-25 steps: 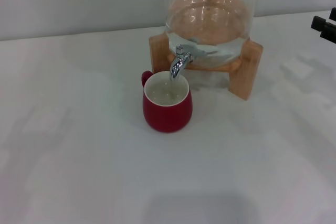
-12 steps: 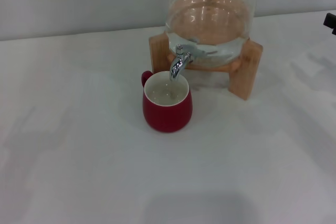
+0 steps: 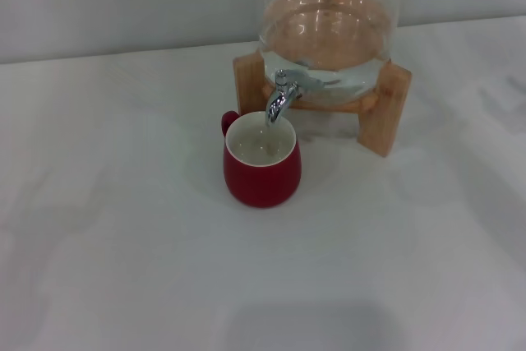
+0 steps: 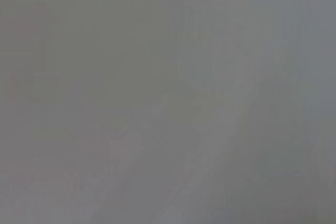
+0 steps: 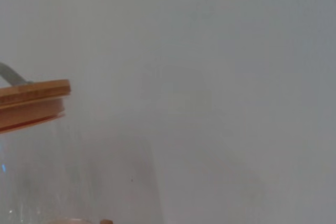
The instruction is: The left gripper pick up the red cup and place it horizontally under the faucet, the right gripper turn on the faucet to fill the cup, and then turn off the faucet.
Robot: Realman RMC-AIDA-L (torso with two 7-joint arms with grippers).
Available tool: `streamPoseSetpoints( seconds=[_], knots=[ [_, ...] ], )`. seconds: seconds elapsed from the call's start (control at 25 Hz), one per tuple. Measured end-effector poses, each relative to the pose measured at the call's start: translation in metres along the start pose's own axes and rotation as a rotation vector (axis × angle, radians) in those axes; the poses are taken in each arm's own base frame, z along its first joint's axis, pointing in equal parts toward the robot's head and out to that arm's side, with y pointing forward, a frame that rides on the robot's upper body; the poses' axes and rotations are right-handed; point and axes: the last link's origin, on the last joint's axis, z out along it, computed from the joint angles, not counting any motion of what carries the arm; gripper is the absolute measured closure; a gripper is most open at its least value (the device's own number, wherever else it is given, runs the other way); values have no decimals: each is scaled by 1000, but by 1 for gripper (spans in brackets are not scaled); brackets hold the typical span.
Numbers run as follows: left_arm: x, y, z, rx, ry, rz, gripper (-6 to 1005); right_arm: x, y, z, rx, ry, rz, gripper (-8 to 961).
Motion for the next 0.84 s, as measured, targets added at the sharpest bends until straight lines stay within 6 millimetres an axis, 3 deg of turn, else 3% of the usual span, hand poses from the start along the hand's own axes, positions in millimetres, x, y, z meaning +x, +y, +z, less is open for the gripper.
streamPoseSetpoints(
  seconds=[0.84],
  knots=[
    [1,-1,2,0,2,3,274,-2,-6,0,37,-3,-2,321]
  ],
)
